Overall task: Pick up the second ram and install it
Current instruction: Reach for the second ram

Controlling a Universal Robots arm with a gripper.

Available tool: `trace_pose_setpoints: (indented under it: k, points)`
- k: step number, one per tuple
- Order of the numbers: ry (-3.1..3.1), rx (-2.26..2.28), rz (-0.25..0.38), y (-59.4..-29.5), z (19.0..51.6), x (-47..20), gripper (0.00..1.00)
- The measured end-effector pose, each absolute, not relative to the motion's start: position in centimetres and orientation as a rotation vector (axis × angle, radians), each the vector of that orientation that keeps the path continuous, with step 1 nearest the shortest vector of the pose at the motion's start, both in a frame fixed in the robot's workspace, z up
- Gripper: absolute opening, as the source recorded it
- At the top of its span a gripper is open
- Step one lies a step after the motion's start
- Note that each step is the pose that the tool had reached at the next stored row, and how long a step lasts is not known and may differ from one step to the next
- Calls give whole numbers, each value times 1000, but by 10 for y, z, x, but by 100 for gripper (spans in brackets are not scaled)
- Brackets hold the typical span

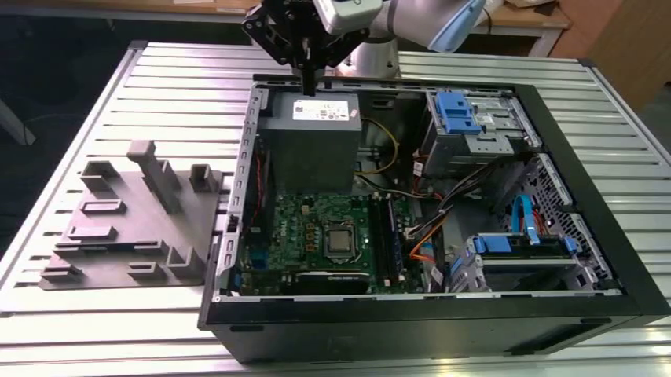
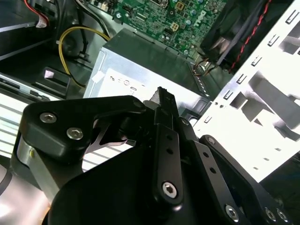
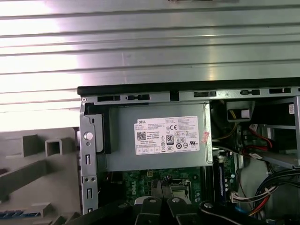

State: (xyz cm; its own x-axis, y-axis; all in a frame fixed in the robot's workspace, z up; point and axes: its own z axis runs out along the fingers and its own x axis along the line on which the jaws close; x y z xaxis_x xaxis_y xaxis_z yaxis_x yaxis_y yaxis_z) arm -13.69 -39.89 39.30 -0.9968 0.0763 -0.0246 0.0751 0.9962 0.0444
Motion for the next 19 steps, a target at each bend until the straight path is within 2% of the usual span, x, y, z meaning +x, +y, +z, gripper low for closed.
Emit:
trace_pose_setpoints:
  k: [19]
  points:
    - [3112,118,68,-399,392,-161,7]
